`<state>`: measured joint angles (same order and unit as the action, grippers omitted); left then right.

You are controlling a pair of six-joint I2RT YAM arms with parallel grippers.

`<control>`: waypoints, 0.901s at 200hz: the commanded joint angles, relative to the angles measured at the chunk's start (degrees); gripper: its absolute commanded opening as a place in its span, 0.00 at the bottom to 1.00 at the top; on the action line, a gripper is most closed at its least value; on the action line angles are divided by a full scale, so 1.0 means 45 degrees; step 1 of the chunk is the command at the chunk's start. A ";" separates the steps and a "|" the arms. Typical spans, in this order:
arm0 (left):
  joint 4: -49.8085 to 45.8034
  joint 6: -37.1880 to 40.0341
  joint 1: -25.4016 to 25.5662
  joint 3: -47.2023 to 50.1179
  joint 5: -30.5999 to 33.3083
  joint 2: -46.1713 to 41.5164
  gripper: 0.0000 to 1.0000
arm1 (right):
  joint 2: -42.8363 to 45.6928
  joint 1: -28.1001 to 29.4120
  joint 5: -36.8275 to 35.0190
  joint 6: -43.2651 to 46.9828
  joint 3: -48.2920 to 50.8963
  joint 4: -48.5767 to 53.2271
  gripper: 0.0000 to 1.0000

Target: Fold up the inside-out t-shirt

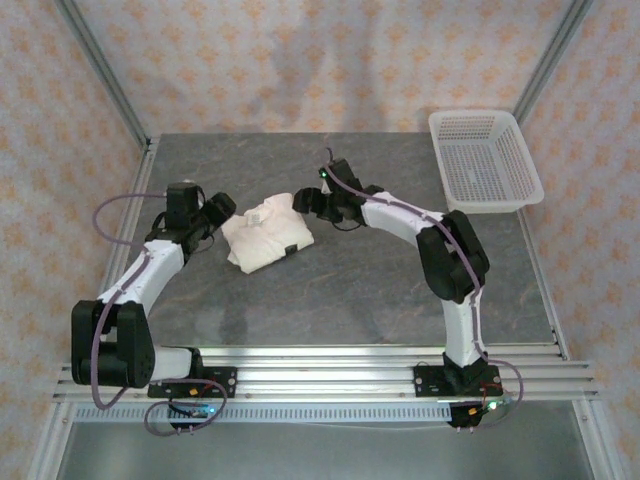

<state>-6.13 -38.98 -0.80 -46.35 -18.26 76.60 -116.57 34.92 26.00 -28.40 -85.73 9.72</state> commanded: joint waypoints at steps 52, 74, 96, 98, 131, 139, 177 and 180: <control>-0.0406 0.0109 0.0861 0.0513 -0.1368 0.2859 0.63 | -0.1067 0.0482 0.0703 -0.1651 0.0384 -0.1491 0.42; -0.0653 0.0434 0.0841 0.0243 -0.1149 0.2742 0.62 | -0.0225 0.0483 0.0271 -0.1691 0.0995 -0.1625 0.43; -0.1722 0.0868 0.0822 0.0118 -0.0435 0.1424 0.63 | 0.1028 0.0483 -0.0494 -0.1983 0.2250 -0.1995 0.59; -0.1870 0.0933 0.0817 0.0103 -0.0356 0.1286 0.64 | 0.1117 0.0493 -0.0516 -0.2036 0.2395 -0.2089 0.60; -0.3534 0.1482 0.0841 -0.0203 0.0076 -0.1470 0.67 | 0.1021 0.1061 -0.0413 -0.2112 0.3096 -0.2405 0.62; -0.4043 0.1559 0.0841 -0.0349 0.0192 -0.2107 0.67 | 0.0776 0.1225 -0.0342 -0.2279 0.3066 -0.2576 0.59; -0.6341 0.1387 0.0861 -0.0863 0.1092 -0.4761 0.67 | -0.0118 0.2252 -0.0916 -0.3452 0.2392 -0.3475 0.44; -0.6468 0.1337 0.0861 -0.0837 0.1258 -0.4962 0.67 | -0.0211 0.2342 -0.1022 -0.3581 0.2270 -0.3520 0.43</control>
<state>-24.91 -33.47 3.11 -48.90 -18.04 59.68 -114.43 42.52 24.60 -40.45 -72.77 -2.66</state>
